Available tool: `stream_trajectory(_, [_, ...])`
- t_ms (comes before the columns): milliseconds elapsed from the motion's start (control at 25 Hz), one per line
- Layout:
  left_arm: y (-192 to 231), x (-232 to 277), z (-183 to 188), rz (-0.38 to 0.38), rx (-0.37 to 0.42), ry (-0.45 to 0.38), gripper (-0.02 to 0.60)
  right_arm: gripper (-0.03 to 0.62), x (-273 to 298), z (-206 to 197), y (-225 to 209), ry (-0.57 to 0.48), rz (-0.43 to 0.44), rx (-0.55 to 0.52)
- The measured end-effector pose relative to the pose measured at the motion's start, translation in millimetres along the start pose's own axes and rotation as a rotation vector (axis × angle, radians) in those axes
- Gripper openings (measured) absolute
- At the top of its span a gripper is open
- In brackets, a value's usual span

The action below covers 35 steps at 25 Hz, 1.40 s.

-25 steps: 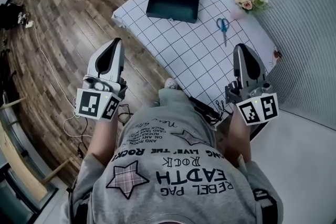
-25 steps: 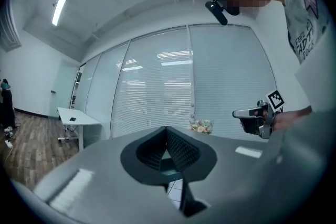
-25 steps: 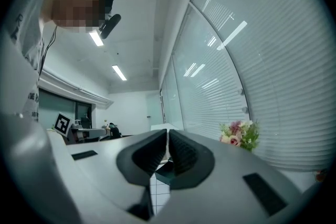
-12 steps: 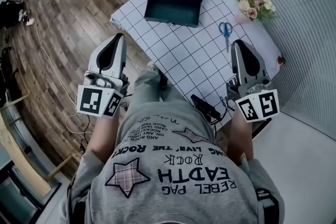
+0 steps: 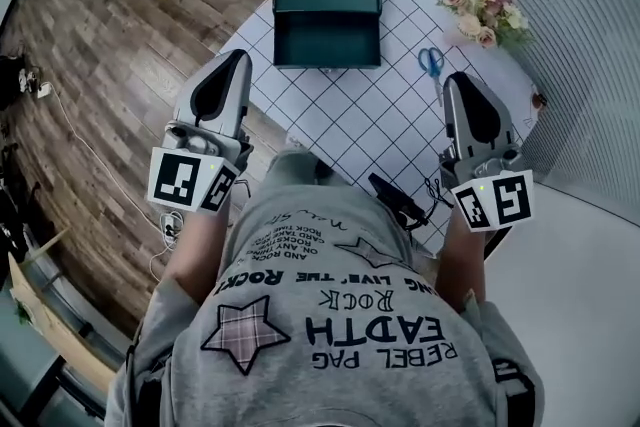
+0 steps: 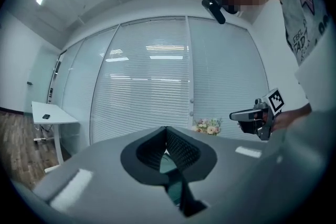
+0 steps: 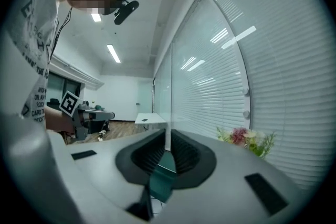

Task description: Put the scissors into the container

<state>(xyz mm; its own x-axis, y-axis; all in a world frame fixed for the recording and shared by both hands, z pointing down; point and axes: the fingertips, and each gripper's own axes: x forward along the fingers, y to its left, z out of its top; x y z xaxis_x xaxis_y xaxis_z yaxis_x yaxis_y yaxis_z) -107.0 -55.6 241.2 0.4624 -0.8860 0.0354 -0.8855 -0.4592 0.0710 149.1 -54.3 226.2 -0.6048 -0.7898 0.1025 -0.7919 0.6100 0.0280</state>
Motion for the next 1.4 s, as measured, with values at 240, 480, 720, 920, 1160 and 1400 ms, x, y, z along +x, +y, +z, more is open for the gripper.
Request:
stream_trajectory(240, [37.6,23.8,-5.5,-0.083,-0.01,0.02,0.01,0.018,29.4,-8.2,2.4,0.019,-0.081,0.041])
stream_trajectory(480, [58.8,35.8,-14.0,-0.085,-0.017,0.041,0.01,0.018,44.5,-22.4,0.1,0.106,-0.109,-0.032])
stream_trajectory(720, [50.0,42.5,-20.6,-0.072,-0.038,0.063,0.01,0.018,41.0,-41.4,-25.0,0.145,-0.104,0.042])
stream_trajectory(920, [37.8,49.5,-24.3,-0.059,-0.052,0.063,0.01,0.018,34.9,-72.2,-54.7,0.208,-0.121,0.089])
stream_trajectory(1160, [25.3,56.8,-40.6,-0.049,-0.07,0.095,0.01,0.02,33.2,-122.8,-83.6,0.295,-0.142,0.154])
stream_trajectory(1400, [14.2,61.7,-52.0,-0.049,-0.084,0.118,0.009,0.071,37.9,-191.4,-109.6,0.429,-0.138,0.226])
